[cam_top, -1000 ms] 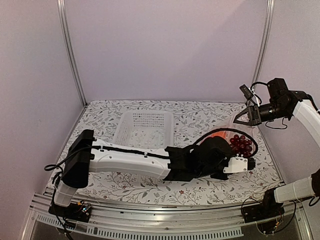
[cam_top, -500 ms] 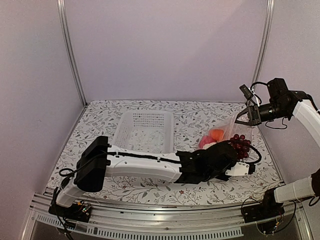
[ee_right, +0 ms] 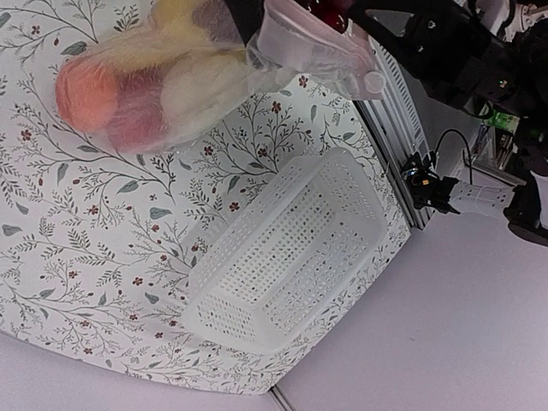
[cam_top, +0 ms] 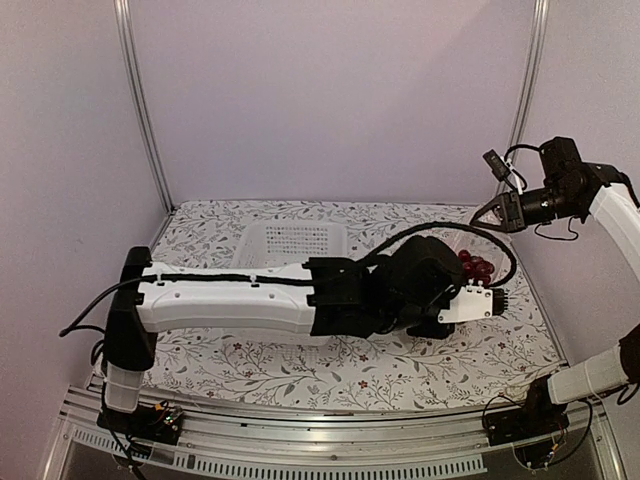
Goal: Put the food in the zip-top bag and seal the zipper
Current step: Adjust the zipper food storage bag at the center of the board.
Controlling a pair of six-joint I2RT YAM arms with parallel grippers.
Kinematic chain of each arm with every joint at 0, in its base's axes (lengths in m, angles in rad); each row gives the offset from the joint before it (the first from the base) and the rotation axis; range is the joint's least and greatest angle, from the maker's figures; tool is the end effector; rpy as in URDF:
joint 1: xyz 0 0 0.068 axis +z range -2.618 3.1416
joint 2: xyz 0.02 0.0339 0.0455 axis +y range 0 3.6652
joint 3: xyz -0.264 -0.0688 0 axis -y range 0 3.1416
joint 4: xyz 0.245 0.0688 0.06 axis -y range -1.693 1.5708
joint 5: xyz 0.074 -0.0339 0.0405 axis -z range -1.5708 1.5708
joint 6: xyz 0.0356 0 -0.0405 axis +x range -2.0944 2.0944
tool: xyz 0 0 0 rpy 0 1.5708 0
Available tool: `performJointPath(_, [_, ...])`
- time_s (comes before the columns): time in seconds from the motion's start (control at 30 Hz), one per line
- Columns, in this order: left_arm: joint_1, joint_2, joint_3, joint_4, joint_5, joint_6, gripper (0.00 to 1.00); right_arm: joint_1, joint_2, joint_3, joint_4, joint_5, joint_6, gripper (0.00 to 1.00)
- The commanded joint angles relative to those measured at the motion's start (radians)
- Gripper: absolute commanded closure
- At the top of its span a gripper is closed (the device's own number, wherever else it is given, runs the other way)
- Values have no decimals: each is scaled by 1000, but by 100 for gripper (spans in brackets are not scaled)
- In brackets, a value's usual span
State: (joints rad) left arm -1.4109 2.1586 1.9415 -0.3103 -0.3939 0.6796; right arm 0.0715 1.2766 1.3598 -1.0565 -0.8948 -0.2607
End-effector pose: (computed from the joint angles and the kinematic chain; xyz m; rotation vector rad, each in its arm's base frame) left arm 0.0948 -0.5022 0.2852 1.6481 1.2264 -0.0392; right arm 0.2342 0.0446 0.3667 -0.7104 2.1963 1.0244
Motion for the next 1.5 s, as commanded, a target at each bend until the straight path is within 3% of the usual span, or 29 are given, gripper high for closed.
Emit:
performJointPath(0.0, [5,-113,148,-273,55,-110,100,-32,9,132,-2,69,-12,100])
performJointPath(0.3, [57,-90,245,-664,18,-150,100,-33,13,143,4,96,-30,100])
performJointPath(0.43, [77,-113,150,-597,33,-152,100,-33,-12,73,5,13,-51,99])
performJointPath(0.6, [82,-92,127,-511,-29,-152,100,-23,-29,39,-65,-24,-116,75])
performJointPath(0.7, [101,-108,72,-421,-50,-151,100,-22,-44,53,-106,-25,-172,68])
performJointPath(0.87, [108,-169,-15,-263,-105,-128,100,-11,-109,51,-129,-9,-289,65])
performJointPath(1.03, [107,-260,-216,-9,-176,-60,100,47,-140,53,-168,-25,-369,64])
performJointPath(1.3, [107,-306,-262,47,-139,-92,100,154,-176,5,-186,1,-492,61])
performJointPath(1.47, [105,-322,-259,44,-101,-115,100,222,-186,-10,-167,115,-512,56])
